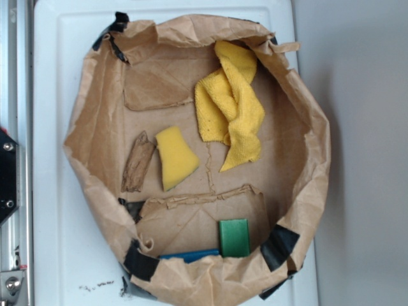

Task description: Grab the yellow cloth.

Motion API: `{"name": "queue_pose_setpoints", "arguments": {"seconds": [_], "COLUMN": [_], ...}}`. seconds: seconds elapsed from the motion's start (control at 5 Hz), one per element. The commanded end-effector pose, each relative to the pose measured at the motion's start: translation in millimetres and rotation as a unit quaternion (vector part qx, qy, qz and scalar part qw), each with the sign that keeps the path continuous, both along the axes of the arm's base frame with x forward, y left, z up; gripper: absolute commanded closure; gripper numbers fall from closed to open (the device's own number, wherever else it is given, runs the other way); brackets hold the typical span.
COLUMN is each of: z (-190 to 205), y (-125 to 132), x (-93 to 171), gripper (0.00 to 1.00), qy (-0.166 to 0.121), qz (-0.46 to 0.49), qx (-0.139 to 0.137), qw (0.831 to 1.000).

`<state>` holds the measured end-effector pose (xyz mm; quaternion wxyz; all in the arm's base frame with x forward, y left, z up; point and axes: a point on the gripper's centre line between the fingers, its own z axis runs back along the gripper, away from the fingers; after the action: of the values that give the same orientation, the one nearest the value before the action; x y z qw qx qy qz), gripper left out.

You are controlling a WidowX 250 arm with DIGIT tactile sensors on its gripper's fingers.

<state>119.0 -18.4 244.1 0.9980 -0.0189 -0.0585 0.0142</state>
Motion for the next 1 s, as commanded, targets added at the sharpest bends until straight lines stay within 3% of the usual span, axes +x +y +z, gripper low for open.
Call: {"name": "queue_pose_setpoints", "arguments": {"seconds": [0.0, 0.2, 0.4, 0.6, 0.8], "z": [0.0, -4.2, -14.4, -32.9, -65.3], "y": [0.0, 1.7, 4.5, 14.3, 22.3], "x": [0.0, 8.1, 54.7, 93.6, 130.7], "gripper": [0.00, 0.00, 0.00, 0.00, 0.00], "qy": [0.000, -0.052, -0.079, -0.076, -0.058], "qz": [0.000, 0.015, 0.024, 0.046, 0.071], "qx": [0.000, -0.015, -0.022, -0.017, 0.029], "qw": [1.000, 0.998, 0.996, 0.996, 0.995]}}
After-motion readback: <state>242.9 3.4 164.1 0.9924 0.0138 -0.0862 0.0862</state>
